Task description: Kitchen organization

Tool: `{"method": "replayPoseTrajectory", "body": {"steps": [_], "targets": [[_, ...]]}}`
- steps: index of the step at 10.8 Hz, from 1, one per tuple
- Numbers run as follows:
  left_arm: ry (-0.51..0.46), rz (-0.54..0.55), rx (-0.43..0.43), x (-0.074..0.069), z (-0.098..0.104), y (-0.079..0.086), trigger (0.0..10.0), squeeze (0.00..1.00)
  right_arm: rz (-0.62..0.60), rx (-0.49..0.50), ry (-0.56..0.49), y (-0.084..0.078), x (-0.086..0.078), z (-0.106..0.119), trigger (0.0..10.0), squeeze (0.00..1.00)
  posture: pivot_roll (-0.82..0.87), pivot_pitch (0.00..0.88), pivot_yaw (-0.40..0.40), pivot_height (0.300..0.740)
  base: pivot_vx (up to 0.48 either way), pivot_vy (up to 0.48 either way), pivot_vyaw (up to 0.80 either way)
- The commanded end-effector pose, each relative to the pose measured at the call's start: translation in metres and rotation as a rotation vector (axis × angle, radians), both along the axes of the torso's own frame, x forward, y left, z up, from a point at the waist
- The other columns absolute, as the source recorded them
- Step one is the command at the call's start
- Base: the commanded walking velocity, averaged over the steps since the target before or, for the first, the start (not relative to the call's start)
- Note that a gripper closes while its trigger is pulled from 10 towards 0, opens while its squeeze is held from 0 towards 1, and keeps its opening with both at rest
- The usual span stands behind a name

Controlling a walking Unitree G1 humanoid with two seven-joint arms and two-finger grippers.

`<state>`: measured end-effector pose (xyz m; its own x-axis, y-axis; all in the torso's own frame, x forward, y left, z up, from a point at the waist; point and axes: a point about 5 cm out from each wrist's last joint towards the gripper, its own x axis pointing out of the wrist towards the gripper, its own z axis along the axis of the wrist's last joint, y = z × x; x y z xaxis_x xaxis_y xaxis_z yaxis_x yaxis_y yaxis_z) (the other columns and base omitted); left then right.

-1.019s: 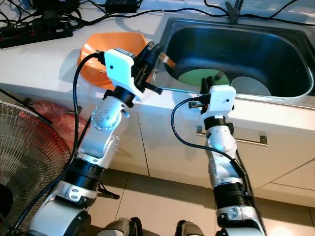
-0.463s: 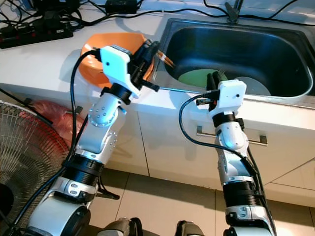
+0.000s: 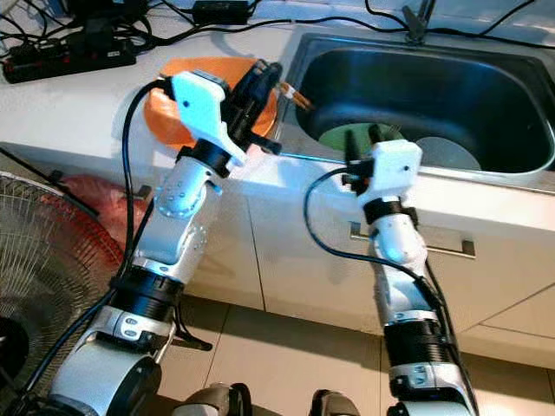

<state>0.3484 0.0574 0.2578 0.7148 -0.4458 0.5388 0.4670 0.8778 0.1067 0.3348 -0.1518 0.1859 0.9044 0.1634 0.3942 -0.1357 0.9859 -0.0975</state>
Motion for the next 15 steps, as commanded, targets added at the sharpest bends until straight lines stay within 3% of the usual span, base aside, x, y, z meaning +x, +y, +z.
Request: {"method": "replayPoseTrajectory", "body": {"steps": [1,3,4,5,7,15], "targets": [[-0.017,-0.010,-0.007,0.000,0.005,0.000,10.0,0.00,0.014,-0.011,-0.014,0.003,0.000,0.004,10.0,1.00,-0.01,0.122,0.043,0.740,0.000,0.000,0.00],[-0.026,-0.025,-0.026,0.000,0.009,-0.001,10.0,0.00,0.051,-0.007,-0.025,0.012,-0.001,0.007,10.0,1.00,-0.01,0.125,0.045,0.740,0.000,0.000,0.00],[-0.037,-0.040,-0.032,-0.002,0.011,-0.004,10.0,0.00,0.056,-0.007,-0.026,0.013,-0.001,0.007,10.0,0.79,-0.01,0.125,0.044,0.740,0.000,0.000,0.00],[-0.043,-0.046,-0.038,-0.002,0.013,-0.004,10.0,0.00,0.068,-0.008,-0.030,0.016,-0.002,0.008,10.0,0.00,-0.01,0.126,0.046,0.740,0.000,0.000,0.00],[-0.042,-0.068,-0.067,-0.003,0.016,-0.005,10.0,0.00,0.088,-0.006,-0.036,0.022,-0.002,0.009,10.0,0.00,-0.01,0.127,0.049,0.740,0.000,0.000,0.00],[-0.017,-0.306,-0.056,-0.025,0.009,-0.051,10.0,0.00,0.131,0.012,-0.046,0.033,-0.003,0.012,10.0,0.00,-0.01,0.126,0.055,0.740,0.000,0.000,0.00]]}}
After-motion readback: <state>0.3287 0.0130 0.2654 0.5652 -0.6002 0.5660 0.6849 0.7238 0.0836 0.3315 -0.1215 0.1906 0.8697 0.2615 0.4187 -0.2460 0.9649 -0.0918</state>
